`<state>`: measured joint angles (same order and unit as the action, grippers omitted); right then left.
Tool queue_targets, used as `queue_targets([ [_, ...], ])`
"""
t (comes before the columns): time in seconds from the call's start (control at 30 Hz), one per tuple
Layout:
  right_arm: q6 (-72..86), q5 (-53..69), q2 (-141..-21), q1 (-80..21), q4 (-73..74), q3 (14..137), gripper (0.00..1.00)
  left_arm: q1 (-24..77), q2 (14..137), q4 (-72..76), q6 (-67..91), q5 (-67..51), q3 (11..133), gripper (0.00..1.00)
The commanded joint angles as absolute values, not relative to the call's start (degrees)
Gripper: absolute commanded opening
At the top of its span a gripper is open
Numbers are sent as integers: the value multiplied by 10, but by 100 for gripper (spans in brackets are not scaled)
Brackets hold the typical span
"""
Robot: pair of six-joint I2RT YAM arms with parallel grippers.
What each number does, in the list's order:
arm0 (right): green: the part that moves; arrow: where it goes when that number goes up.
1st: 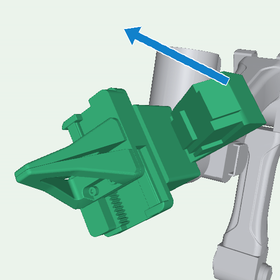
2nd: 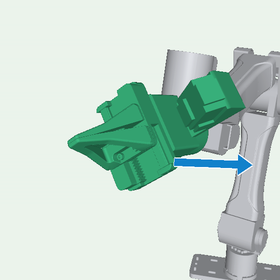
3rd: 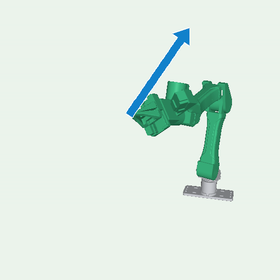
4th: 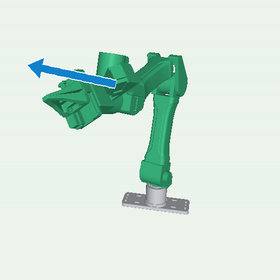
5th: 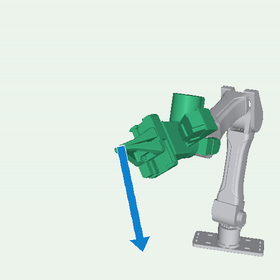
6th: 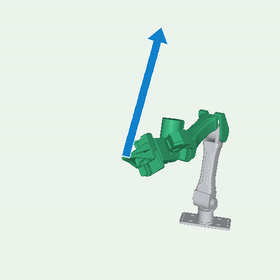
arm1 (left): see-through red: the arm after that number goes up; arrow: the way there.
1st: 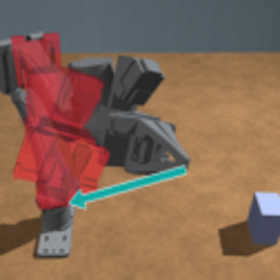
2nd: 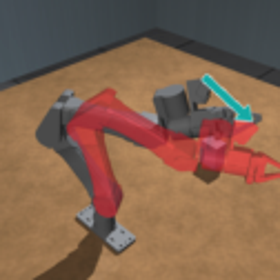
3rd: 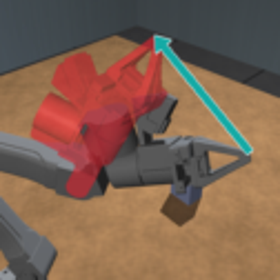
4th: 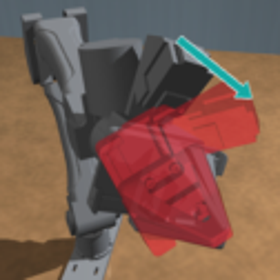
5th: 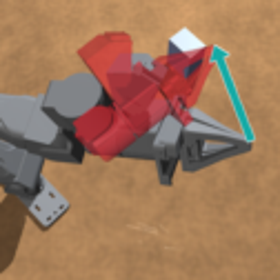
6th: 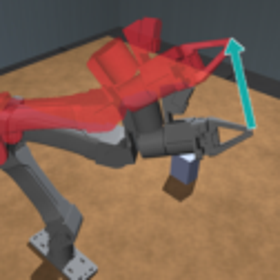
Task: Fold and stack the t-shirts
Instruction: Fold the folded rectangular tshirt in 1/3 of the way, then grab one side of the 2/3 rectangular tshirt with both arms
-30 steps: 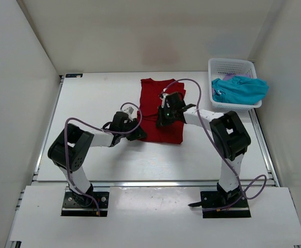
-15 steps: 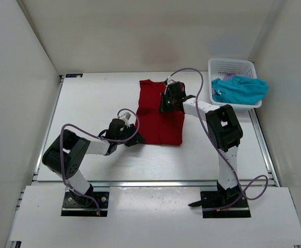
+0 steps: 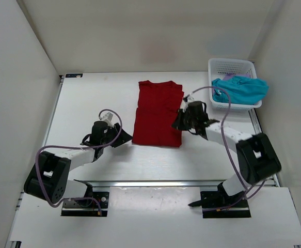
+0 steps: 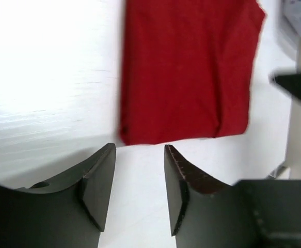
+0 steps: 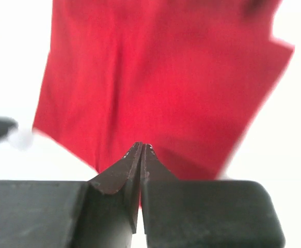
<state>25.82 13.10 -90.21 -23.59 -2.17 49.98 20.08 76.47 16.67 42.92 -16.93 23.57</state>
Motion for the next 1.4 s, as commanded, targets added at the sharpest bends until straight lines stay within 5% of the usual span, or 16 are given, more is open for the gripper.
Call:
queue_targets([
  [0.0,298,161,-806,-223,-71,385,3,184,765,143,408,-178,223,55],
  [0.2,340,200,-671,-176,-116,213,35,199,808,181,427,-182,223,64],
  [0.37,355,275,-728,-139,-177,194,40,207,864,211,439,-195,241,58],
  [0.63,398,330,-811,-157,-265,196,36,226,888,225,455,-185,250,37],
  [0.73,406,316,-830,-156,-286,192,26,231,898,224,455,-185,262,27],
  [0.8,413,312,-837,-152,-299,190,10,231,900,225,455,-183,264,17],
  [0.93,395,292,-830,-148,-278,205,0,229,888,213,455,-168,270,0],
  [1.37,348,257,-699,-128,-171,185,0,231,780,175,449,-164,238,0],
])
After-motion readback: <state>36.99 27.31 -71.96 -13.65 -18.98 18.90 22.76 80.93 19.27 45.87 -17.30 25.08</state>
